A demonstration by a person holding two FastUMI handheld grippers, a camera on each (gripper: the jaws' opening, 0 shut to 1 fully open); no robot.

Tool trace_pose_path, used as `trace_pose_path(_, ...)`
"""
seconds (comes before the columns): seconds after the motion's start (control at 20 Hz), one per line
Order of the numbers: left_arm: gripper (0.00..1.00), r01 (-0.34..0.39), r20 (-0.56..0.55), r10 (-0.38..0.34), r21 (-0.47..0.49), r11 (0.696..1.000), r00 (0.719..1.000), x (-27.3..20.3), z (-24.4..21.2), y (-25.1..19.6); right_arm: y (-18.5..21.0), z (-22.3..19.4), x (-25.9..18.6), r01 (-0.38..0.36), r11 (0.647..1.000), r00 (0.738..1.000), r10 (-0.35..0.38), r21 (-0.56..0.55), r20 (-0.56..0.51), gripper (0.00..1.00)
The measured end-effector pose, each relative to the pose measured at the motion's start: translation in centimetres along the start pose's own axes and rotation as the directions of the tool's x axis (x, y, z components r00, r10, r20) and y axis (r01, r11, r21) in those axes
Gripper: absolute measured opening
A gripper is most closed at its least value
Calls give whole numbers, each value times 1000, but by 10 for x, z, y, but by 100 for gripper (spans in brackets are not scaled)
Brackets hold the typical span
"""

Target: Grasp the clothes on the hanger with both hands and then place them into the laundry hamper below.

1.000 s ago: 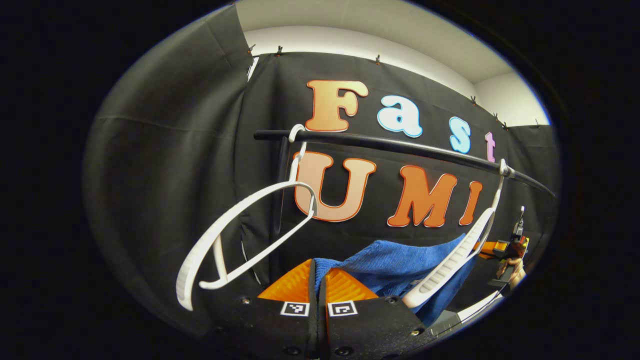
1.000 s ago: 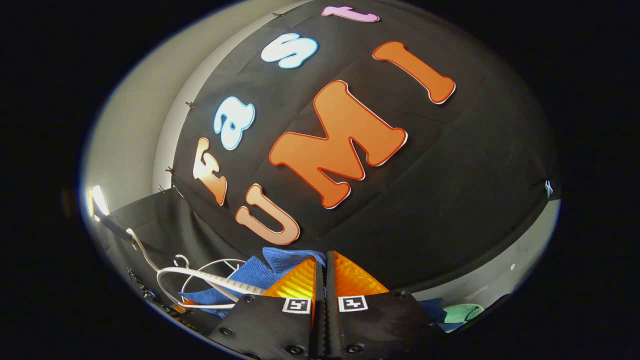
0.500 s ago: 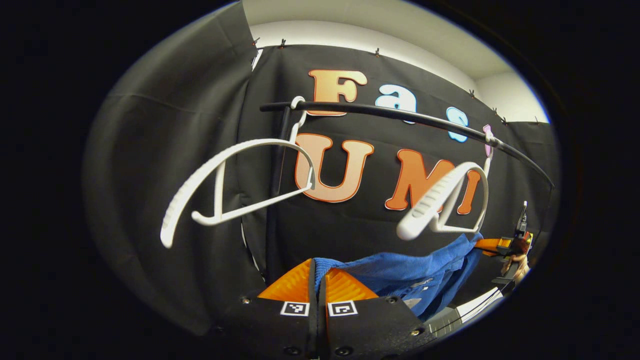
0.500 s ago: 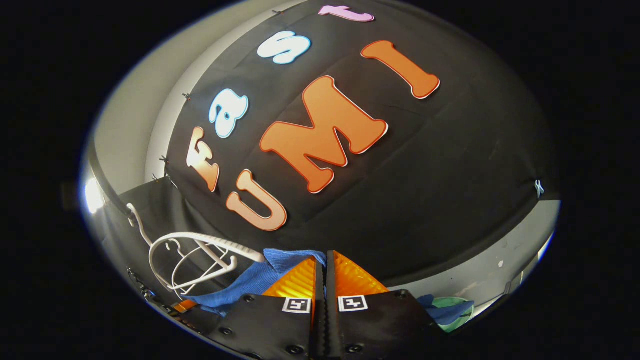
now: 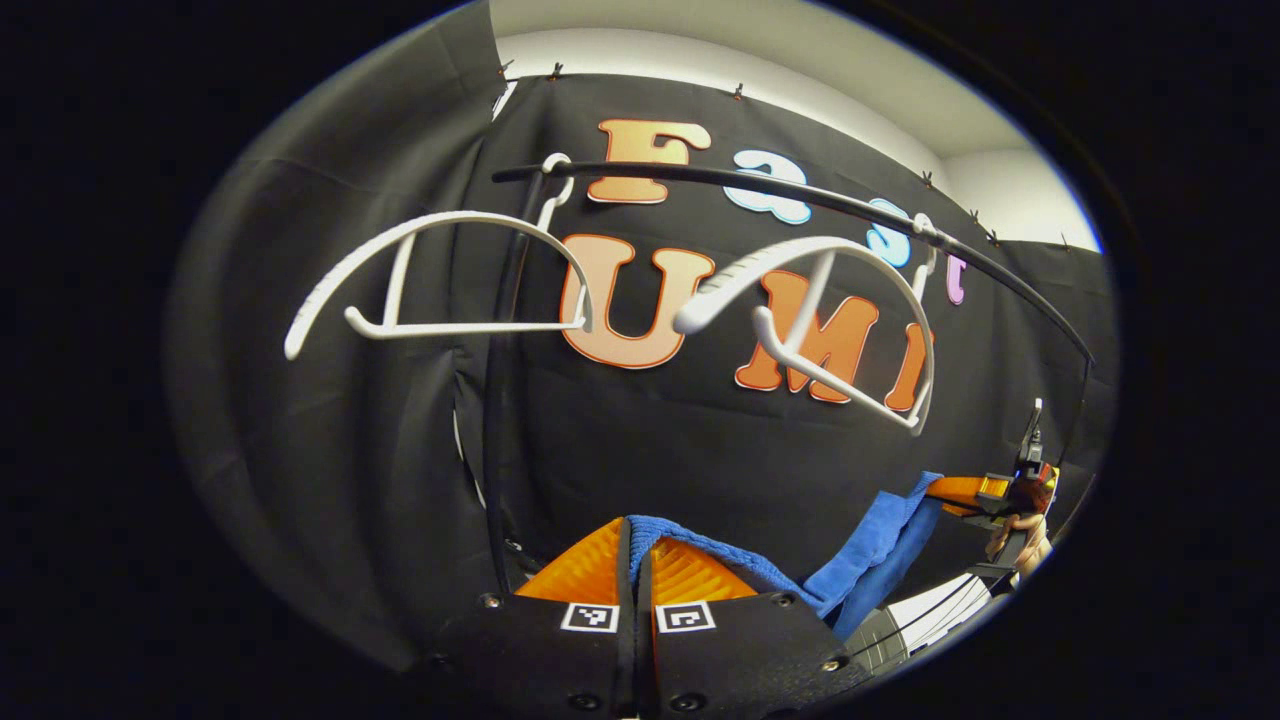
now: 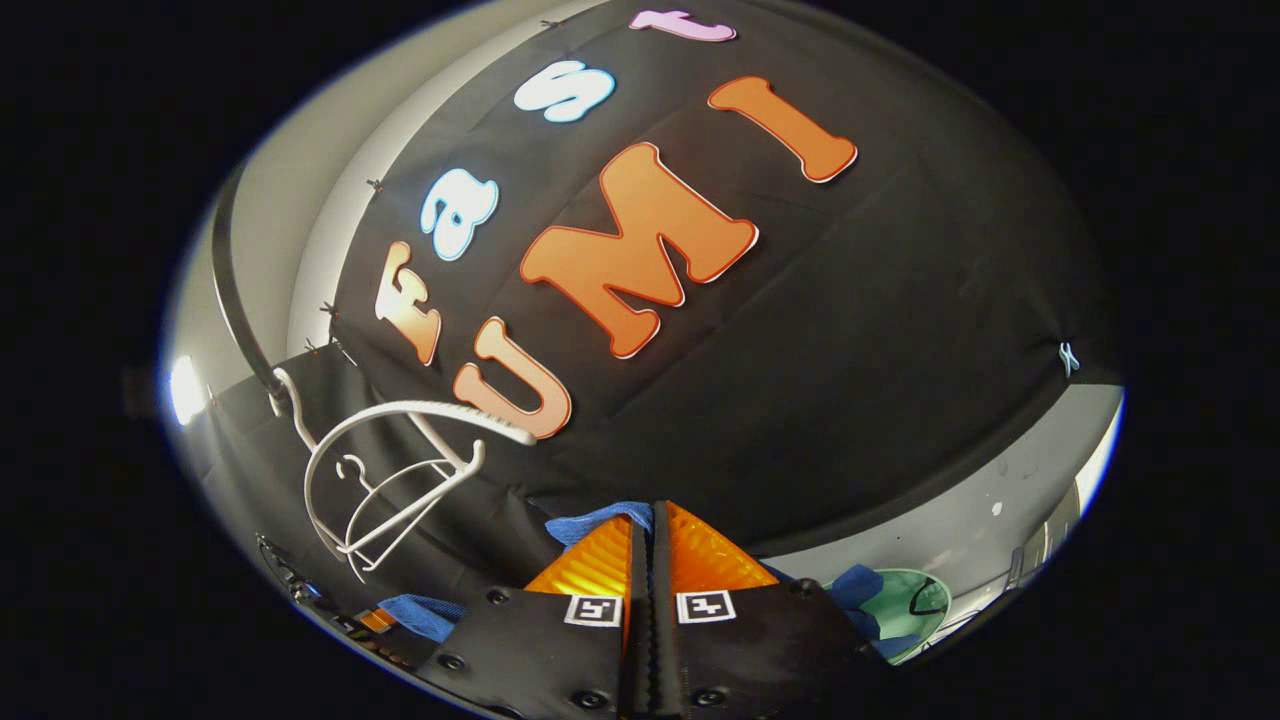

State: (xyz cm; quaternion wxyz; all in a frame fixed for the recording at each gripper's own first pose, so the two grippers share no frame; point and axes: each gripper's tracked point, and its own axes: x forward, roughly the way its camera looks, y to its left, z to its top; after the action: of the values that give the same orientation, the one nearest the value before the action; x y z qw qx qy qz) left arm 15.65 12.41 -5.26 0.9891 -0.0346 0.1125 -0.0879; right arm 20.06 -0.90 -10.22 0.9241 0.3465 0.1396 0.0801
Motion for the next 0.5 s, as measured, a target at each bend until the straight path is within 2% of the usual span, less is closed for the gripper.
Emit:
trace_pose_path(0.2,0,52,-22,-52,4,999,998,5,-9,-26,11,-12,-6,-10,1000,1000,10,-28,-9,7)
trace_pose_path(0.5,0,116,-65,-117,-22,993,991,16,-34,-70,8,-35,-11,2,997,999,-5,-79,-43,7)
